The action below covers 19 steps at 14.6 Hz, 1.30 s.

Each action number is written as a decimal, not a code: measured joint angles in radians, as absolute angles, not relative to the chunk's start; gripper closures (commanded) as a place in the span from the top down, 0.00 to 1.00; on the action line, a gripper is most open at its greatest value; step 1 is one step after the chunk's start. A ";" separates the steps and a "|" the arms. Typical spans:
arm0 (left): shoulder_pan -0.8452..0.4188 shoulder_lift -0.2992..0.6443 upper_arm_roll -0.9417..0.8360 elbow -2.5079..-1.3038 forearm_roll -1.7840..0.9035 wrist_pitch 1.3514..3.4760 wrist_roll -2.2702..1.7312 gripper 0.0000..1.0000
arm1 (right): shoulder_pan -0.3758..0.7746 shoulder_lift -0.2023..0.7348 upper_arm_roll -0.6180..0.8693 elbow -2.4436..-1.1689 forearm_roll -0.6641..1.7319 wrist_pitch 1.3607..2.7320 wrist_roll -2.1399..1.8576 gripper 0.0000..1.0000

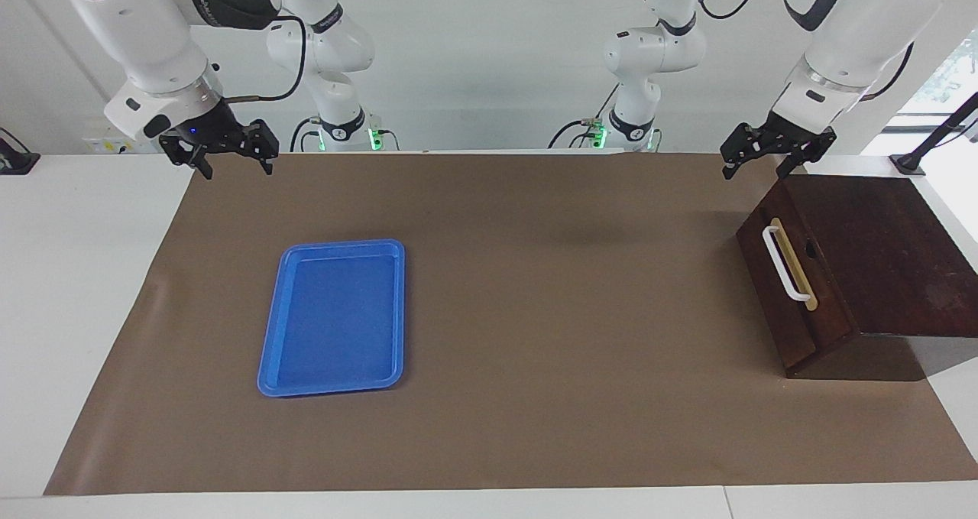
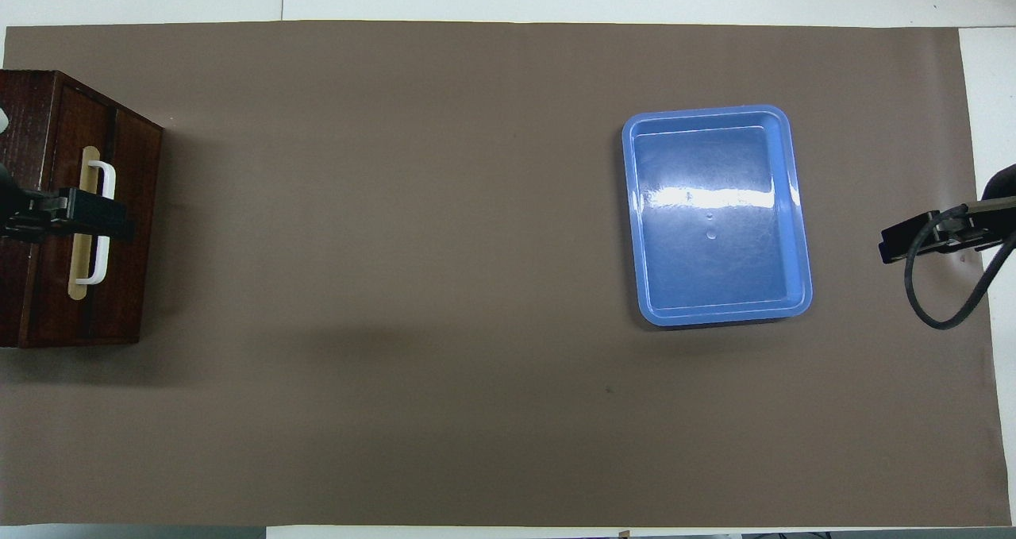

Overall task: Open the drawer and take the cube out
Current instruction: 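Grasp the white drawer handle with the left gripper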

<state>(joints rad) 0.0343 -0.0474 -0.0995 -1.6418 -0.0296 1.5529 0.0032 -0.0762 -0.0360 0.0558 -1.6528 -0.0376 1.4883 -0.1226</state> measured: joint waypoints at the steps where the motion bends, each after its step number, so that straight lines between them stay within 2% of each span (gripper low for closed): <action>1: 0.034 -0.047 -0.100 -1.642 -0.030 1.553 0.003 1.00 | -0.077 -0.036 0.055 -1.653 -0.038 1.488 -0.123 1.00; 6: 0.034 -0.047 -0.100 -1.654 -0.019 1.600 0.004 1.00 | -0.082 -0.036 0.055 -1.652 -0.038 1.488 -0.123 1.00; 10: 0.026 -0.024 -0.111 -1.741 0.106 1.768 0.006 1.00 | -0.082 -0.036 0.060 -1.652 -0.038 1.488 -0.123 1.00; 14: 0.021 0.038 -0.110 -1.864 0.250 1.968 0.006 1.00 | -0.081 -0.036 0.061 -1.652 -0.038 1.488 -0.169 1.00; 19: 0.022 0.136 -0.102 -1.912 0.386 2.135 0.006 1.00 | -0.081 -0.036 0.061 -1.652 -0.036 1.488 -0.186 1.00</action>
